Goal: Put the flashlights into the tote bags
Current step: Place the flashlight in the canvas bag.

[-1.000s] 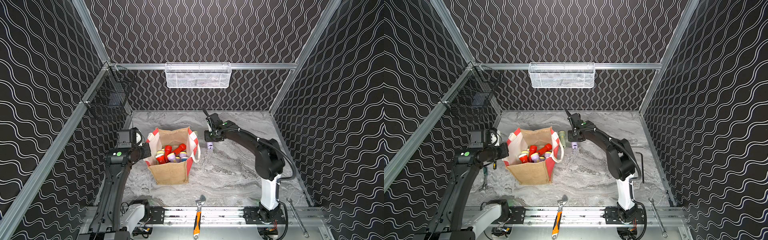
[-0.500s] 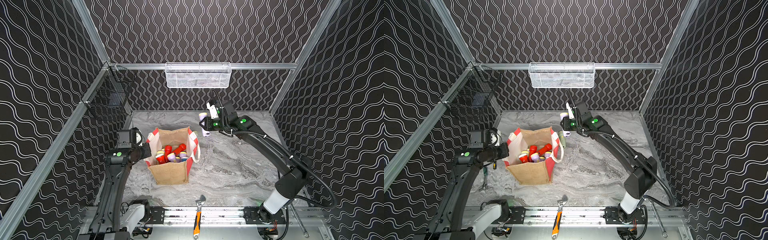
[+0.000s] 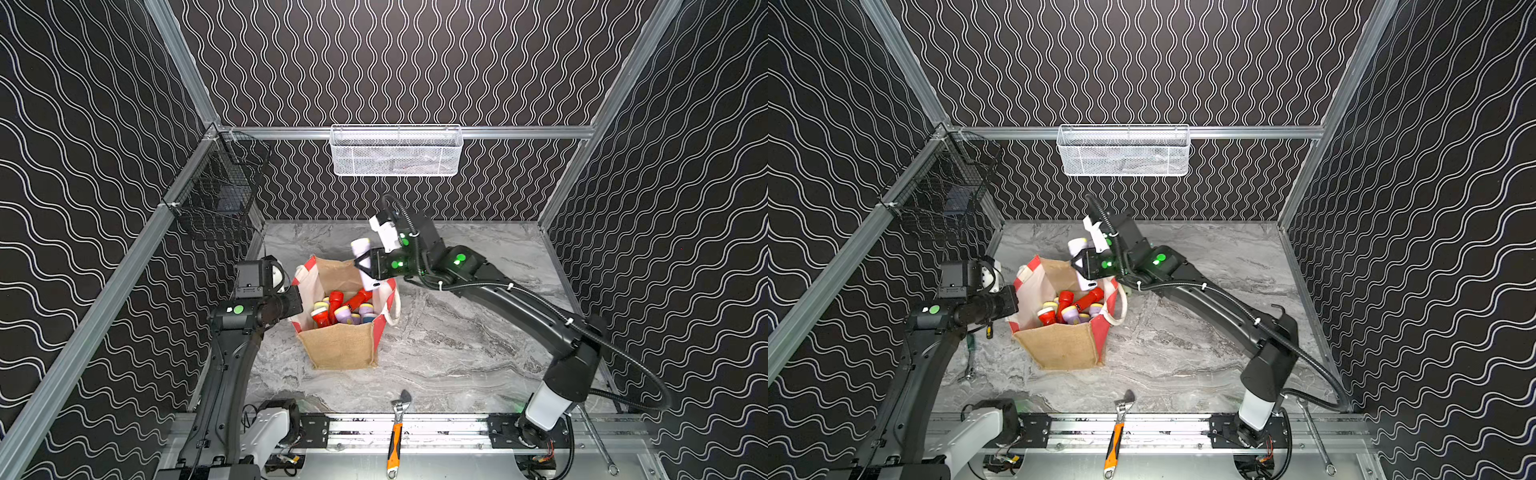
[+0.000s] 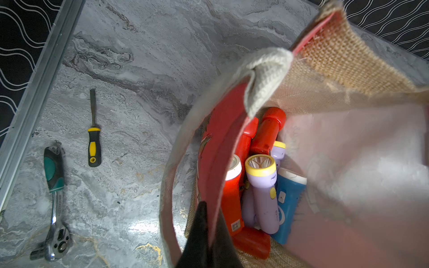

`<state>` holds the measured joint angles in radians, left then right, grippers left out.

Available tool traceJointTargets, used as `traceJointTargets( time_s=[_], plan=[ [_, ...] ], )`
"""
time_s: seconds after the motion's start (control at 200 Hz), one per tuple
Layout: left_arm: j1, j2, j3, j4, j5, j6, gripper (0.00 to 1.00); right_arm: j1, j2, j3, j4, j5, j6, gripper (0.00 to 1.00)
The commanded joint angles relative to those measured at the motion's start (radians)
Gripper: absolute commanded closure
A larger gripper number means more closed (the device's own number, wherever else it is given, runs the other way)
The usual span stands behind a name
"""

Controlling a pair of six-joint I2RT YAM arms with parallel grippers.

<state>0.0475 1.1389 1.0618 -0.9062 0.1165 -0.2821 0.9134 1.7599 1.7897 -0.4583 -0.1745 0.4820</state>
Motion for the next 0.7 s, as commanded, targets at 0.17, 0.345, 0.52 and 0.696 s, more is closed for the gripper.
traceJointTargets(
  time_s=[0.17, 0.345, 0.52, 0.696],
  plan=[
    [0.001, -0.013, 0.003, 0.056, 0.015, 0.003, 1.00, 0.052, 0.124, 0.059, 0.035, -0.008, 0.042, 0.74],
    [0.002, -0.011, 0.007, 0.059, 0.020, 0.008, 1.00, 0.082, 0.202, 0.056, 0.034, -0.011, 0.045, 0.74],
    [0.002, -0.013, 0.012, 0.056, 0.012, 0.008, 1.00, 0.089, 0.251, 0.064, 0.020, -0.037, 0.059, 0.74],
    [0.002, -0.007, 0.009, 0.059, 0.024, 0.006, 1.00, 0.089, 0.273, 0.034, 0.010, -0.039, 0.059, 0.74]
  ],
)
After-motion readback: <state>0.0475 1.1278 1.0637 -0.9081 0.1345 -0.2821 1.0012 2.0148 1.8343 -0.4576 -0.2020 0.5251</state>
